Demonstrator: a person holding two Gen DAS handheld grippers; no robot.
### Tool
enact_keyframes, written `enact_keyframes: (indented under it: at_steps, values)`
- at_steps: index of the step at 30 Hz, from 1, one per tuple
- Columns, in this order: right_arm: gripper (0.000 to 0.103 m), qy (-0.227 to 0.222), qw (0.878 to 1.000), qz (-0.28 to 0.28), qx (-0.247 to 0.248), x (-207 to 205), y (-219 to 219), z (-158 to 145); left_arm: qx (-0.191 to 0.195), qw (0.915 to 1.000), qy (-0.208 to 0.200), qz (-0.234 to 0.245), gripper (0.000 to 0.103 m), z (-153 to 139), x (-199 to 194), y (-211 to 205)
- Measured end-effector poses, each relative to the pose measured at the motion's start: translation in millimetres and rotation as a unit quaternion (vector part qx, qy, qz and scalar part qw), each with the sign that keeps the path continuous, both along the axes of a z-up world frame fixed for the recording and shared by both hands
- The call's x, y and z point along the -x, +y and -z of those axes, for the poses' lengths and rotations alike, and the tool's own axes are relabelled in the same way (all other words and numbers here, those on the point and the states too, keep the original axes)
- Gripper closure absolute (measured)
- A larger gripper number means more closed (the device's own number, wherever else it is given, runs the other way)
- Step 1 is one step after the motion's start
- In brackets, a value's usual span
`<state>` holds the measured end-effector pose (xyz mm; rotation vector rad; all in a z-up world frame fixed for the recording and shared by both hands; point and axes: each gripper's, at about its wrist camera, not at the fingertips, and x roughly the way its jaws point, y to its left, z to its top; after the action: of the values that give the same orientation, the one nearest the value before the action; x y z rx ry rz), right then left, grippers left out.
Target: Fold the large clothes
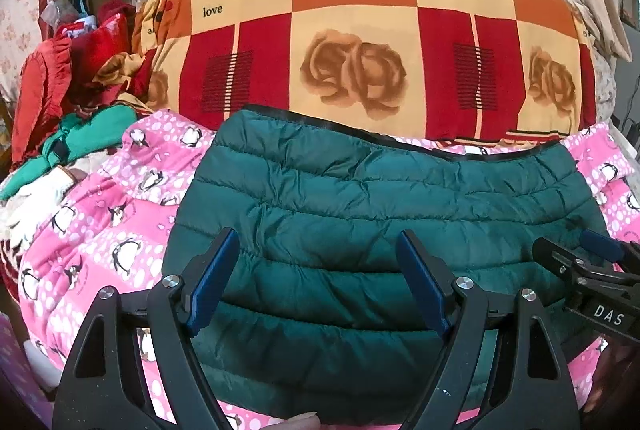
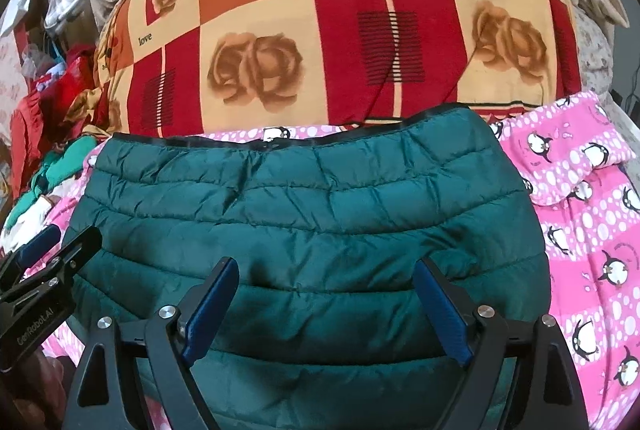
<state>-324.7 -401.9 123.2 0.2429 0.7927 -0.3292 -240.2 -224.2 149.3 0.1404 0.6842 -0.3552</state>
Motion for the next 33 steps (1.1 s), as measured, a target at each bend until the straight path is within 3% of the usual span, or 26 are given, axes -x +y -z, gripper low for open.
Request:
enact_keyframes:
  at_steps: [33]
  values:
    - [0.015,0.007,1.0,-0.005,0.005,-6.9,5.9,8.1,-0.006,0.9998,-0.011,-0.013,0.022,6.2,-1.3,2.4]
